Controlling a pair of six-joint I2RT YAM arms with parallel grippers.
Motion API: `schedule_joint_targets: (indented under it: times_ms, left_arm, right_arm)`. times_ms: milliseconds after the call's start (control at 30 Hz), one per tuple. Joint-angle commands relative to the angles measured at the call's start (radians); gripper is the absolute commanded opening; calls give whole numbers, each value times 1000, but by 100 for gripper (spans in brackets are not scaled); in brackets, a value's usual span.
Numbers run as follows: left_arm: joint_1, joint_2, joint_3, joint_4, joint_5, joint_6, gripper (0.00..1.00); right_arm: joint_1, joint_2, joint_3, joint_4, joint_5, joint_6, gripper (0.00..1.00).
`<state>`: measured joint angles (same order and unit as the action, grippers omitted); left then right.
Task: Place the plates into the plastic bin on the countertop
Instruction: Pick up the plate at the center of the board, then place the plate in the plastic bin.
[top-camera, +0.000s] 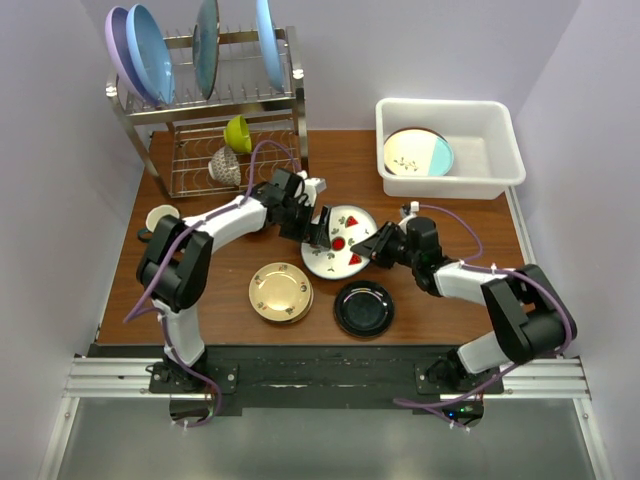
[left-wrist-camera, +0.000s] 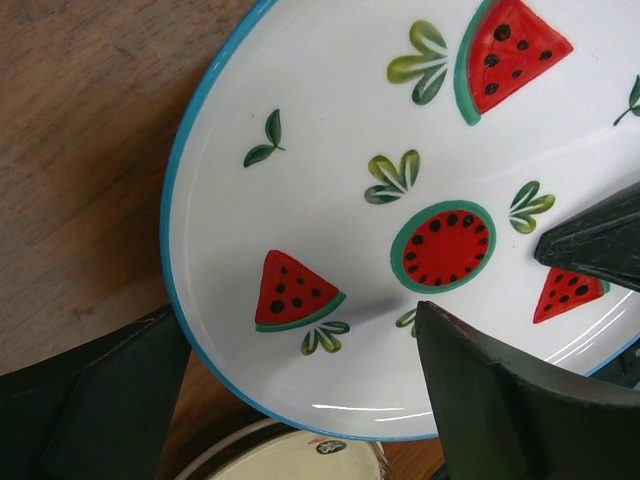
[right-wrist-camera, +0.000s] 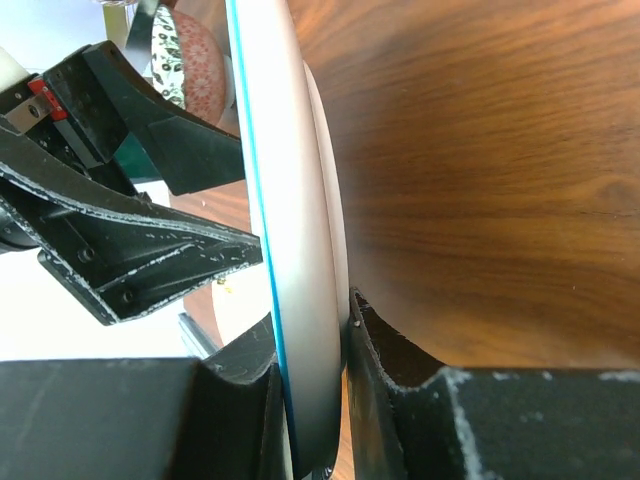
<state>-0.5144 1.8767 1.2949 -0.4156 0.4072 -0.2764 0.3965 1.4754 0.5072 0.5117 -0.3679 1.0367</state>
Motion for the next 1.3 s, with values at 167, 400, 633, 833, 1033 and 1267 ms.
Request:
schedule_joint_targets:
  times_ms: [167, 400, 633, 833, 1033, 1267]
  left_arm:
    - [-22, -143, 41, -3, -28, 48, 100]
    - [-21, -218, 40, -25, -111, 77, 100]
    - [-19, -292, 35, -37, -139, 74, 100]
    - [-18, -341, 17, -32, -140, 49, 100]
    - [-18, -370, -6, -43, -142, 52, 100]
    - [-18, -395, -51, -38, -146, 51, 100]
  right_arm:
    - [13, -162, 70, -111, 43, -56, 0]
    - [12, -274, 94, -312, 102, -78, 0]
    - [11, -398, 177, -588, 176, -125, 0]
    - [12, -463, 203, -694, 196, -122, 0]
    - [11, -503, 237, -740, 234, -122, 0]
    - [10, -454, 338, -768, 238, -127, 0]
